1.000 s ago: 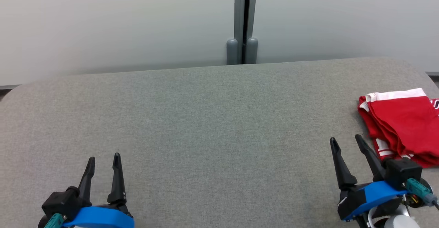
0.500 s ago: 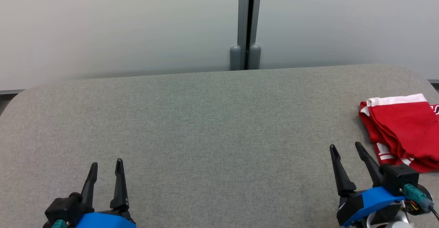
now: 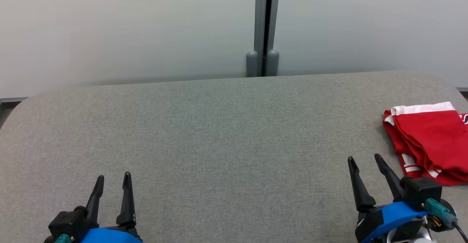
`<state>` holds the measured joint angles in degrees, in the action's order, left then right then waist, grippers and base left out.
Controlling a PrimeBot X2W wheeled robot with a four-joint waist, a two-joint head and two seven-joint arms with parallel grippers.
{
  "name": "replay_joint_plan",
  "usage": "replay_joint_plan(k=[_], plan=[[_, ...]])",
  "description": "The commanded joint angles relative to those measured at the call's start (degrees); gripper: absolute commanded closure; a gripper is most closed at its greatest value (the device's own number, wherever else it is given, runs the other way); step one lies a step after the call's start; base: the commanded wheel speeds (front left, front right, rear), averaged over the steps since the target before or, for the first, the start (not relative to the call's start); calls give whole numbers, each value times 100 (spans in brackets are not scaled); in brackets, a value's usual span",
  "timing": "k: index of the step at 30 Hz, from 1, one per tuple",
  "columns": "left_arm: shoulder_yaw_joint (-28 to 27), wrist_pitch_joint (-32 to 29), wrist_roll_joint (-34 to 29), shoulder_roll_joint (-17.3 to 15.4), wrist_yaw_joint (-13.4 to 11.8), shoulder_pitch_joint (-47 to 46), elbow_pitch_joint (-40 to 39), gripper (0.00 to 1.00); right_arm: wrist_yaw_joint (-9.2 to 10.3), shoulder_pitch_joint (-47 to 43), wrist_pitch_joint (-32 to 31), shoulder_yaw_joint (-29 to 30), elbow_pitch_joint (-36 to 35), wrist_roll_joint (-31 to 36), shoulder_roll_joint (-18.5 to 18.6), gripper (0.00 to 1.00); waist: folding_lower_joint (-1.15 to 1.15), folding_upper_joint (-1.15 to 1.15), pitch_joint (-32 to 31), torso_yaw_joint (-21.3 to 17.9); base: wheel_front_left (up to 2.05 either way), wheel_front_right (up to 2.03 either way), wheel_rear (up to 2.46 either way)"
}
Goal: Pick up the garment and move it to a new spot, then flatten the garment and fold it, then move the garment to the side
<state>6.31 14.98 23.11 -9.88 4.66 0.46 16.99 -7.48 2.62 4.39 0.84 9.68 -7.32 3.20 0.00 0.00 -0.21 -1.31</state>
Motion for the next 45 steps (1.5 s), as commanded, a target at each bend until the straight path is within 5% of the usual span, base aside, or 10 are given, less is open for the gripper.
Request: replay_joint_plan(k=[1, 4, 5, 10, 45], plan=[[16, 13, -7, -33, 27, -60, 19, 0, -3, -95, 36, -11, 1, 2, -26, 0, 0, 0, 2, -2, 0, 0, 0], [47, -27, 25, -53, 38, -70, 21, 0, -3, -79, 56, -21, 25, -39, -30, 0, 0, 0, 5, -9, 0, 0, 0], [30, -29, 18, -42, 29, 0, 8, 100, 0, -32, 25, -27, 26, -35, -12, 100, 0, 0, 5, -8, 0, 0, 0], [16, -50, 70, 51, 41, 117, 202, 100, 0, -89, -11, -23, 268, -102, -20, 100, 0, 0, 4, -7, 0, 0, 0], [-523, -903, 2848, 312, 142, -228, -12, 100, -1, 116, -448, 220, 317, -3509, -24, 100, 0, 0, 14, 31, 0, 0, 0]])
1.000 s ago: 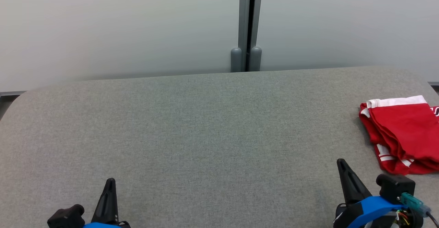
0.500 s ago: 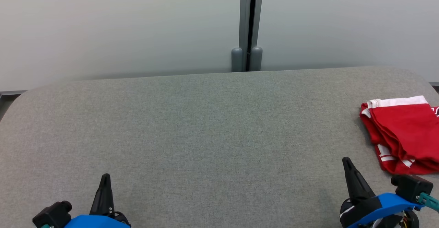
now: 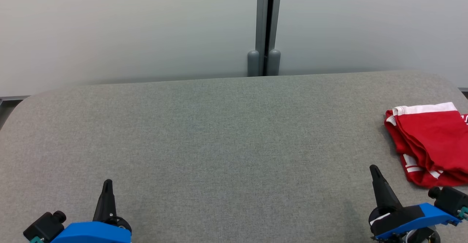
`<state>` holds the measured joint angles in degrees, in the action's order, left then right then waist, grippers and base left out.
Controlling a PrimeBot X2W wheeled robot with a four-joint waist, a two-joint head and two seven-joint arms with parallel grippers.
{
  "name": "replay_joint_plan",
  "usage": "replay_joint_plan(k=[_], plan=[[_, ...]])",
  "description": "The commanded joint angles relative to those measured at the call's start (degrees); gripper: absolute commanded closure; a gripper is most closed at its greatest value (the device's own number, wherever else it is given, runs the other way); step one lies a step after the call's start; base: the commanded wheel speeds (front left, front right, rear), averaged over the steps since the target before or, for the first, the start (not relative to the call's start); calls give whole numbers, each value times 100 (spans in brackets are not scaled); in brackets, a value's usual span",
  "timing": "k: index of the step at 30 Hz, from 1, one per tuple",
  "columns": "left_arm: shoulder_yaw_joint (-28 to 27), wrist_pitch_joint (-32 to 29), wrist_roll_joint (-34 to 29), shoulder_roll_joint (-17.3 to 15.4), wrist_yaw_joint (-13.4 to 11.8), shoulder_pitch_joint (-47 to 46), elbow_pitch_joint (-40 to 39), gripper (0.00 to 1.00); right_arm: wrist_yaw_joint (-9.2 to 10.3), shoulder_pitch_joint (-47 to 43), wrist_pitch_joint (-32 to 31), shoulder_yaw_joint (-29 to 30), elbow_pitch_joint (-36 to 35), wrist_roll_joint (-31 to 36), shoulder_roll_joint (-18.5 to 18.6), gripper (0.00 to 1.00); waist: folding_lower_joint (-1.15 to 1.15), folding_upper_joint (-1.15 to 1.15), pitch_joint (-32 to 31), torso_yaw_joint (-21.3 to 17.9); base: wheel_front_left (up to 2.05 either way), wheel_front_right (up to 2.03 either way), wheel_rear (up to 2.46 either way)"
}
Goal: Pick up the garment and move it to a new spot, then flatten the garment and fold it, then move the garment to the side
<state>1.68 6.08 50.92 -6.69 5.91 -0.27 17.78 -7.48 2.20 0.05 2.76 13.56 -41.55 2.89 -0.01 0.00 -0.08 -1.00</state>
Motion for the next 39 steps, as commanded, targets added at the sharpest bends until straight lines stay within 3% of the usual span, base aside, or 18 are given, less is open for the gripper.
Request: replay_joint_plan(k=[1, 39], plan=[[-71, -35, 134, -1, 20, -164, -97, 100, -1, 163, -26, 34, -69, -169, 7, 100, 0, 0, 0, 1, 0, 0, 0], [-471, -688, 2231, 201, 104, -428, -256, 100, -2, 307, -360, 221, -13, -2747, 3, 100, 0, 0, 11, 43, 0, 0, 0]])
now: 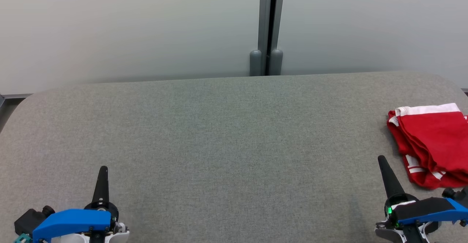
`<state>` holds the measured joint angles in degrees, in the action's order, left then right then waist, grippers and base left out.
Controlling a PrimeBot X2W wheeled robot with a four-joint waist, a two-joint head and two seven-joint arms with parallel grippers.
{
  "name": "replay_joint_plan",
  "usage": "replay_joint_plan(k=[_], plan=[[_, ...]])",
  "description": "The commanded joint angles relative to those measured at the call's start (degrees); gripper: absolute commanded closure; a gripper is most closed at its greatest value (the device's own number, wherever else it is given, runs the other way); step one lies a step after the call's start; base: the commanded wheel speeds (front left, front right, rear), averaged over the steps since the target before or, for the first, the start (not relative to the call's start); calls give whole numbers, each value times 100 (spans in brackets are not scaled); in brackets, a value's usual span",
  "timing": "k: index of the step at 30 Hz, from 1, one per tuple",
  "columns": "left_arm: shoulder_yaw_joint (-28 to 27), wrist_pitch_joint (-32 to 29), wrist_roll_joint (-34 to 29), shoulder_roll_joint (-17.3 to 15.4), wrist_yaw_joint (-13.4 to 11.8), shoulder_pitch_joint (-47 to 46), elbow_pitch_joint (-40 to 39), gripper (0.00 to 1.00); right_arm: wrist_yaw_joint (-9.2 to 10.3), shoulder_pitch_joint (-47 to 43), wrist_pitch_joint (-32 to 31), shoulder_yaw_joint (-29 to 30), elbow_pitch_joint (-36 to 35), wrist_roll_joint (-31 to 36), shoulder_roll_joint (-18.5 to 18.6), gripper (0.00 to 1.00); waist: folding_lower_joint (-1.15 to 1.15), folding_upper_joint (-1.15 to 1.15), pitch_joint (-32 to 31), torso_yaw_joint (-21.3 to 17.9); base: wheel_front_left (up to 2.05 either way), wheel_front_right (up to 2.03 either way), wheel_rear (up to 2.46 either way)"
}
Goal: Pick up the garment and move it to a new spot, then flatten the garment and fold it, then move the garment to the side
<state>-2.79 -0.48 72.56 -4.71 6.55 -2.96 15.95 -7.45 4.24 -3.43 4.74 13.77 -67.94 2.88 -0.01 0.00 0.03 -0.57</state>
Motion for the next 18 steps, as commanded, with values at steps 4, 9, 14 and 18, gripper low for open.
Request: replay_joint_plan(k=[4, 9, 14, 18], plan=[[-65, -87, 251, 22, 47, -164, -82, 100, -5, 118, -46, 39, -28, -322, 4, 100, 0, 0, 1, 5, 0, 0, 0], [-112, -155, 466, 40, 59, -197, -99, 100, -5, 137, -80, 58, -21, -589, 3, 100, 0, 0, 2, 10, 0, 0, 0], [-150, -216, 674, 57, 58, -221, -112, 100, -5, 155, -107, 77, -14, -850, 3, 100, 0, 0, 4, 16, 0, 0, 0], [-172, -266, 836, 71, 65, -244, -124, 100, -5, 171, -141, 89, -9, -1045, 2, 100, 0, 0, 5, 20, 0, 0, 0]])
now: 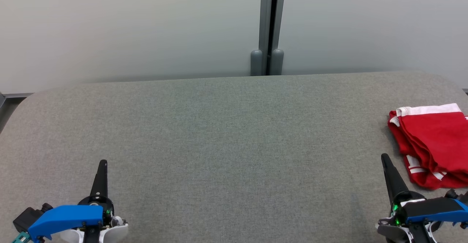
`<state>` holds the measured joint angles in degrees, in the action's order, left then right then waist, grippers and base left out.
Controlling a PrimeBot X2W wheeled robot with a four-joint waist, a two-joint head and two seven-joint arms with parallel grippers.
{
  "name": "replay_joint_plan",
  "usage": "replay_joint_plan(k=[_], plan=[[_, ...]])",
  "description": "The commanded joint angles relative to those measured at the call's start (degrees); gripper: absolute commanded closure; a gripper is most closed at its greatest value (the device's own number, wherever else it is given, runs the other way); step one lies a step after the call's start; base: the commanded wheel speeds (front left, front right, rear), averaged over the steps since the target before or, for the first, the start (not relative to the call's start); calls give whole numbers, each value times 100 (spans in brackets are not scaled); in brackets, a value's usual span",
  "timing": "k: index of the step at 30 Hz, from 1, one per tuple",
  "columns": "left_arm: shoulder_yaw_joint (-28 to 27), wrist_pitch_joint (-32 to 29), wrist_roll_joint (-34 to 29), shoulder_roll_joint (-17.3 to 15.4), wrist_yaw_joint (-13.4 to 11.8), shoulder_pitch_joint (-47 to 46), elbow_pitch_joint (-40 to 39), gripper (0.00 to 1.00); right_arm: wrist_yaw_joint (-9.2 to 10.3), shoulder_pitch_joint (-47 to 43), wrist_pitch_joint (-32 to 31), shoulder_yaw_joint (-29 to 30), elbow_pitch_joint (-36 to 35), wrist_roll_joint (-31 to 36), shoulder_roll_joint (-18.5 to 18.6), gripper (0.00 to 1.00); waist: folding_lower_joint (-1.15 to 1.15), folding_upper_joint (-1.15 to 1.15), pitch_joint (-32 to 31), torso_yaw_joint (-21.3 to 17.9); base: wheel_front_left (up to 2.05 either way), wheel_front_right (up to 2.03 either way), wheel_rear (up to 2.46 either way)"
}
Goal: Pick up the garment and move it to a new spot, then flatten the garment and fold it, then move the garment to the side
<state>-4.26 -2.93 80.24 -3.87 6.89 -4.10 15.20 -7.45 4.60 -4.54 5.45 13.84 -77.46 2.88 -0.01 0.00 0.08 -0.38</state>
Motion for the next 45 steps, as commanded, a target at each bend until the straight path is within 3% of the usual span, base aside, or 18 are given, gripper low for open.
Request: replay_joint_plan(k=[1, 34, 45], plan=[[-30, -37, 109, -9, 31, -132, -52, 100, -5, 139, -39, 22, -14, -143, 2, 100, 0, 0, 0, 2, 0, 0, 0], [-243, -379, 1225, 111, 90, -249, -132, 100, -10, 199, -212, 122, 25, -1507, -1, 100, 1, 0, 9, 37, 0, 0, 0], [-244, -385, 1221, 111, 86, -241, -128, 100, -10, 200, -212, 120, 24, -1501, -1, 100, 1, 0, 10, 38, 0, 0, 0]])
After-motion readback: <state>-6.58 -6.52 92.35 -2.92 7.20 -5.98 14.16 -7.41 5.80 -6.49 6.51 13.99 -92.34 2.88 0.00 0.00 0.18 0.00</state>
